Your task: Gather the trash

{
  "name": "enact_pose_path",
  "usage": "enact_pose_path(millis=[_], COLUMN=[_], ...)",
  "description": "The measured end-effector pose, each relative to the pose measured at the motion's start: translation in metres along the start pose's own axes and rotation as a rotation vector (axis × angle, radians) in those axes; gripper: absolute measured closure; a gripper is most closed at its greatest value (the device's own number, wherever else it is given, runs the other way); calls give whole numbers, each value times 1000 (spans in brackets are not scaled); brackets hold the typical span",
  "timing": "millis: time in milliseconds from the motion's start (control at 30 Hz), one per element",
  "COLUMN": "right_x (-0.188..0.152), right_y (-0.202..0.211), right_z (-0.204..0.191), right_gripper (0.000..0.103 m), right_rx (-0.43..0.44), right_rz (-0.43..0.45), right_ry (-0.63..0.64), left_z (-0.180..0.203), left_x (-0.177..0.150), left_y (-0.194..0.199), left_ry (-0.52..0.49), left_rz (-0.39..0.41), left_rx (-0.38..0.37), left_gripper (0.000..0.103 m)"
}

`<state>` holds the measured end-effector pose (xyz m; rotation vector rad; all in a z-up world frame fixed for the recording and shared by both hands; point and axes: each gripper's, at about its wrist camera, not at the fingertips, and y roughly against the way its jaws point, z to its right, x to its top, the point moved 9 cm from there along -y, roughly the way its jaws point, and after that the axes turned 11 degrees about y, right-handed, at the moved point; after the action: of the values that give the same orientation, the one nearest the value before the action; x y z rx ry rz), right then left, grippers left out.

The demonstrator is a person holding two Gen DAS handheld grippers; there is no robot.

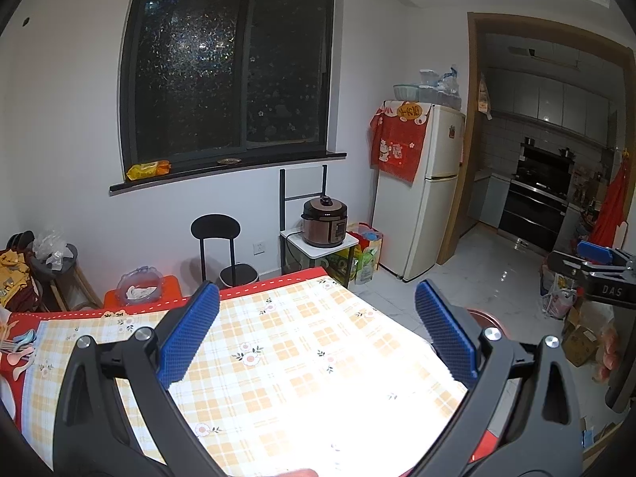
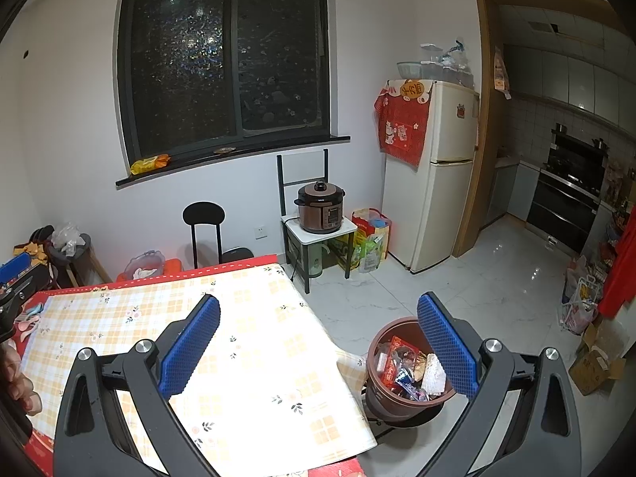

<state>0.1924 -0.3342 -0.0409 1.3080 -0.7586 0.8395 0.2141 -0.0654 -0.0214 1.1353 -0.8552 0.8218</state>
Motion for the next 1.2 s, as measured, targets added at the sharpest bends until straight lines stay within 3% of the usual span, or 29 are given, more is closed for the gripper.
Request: enact_pose_path(millis=[533, 767, 1033, 1200], right_x=[-13, -28, -52, -65], right_y=[-22, -54, -105, -131], right_z=[8, 12, 1, -30], right_gripper=[5, 5, 5, 5], right_rx=[80, 173, 278, 370], right_rz=[-29, -63, -144, -191], right_ry=[6, 18, 101, 181], left_z=[7, 10, -14, -43], left_x=[-11, -41, -101, -133], left_y=[-12, -27, -38, -28], left_ry=[32, 114, 231, 327], left_rz=[-22, -54, -131, -161], left_rx=[74, 143, 322, 444], left_gripper=[6, 6, 6, 6])
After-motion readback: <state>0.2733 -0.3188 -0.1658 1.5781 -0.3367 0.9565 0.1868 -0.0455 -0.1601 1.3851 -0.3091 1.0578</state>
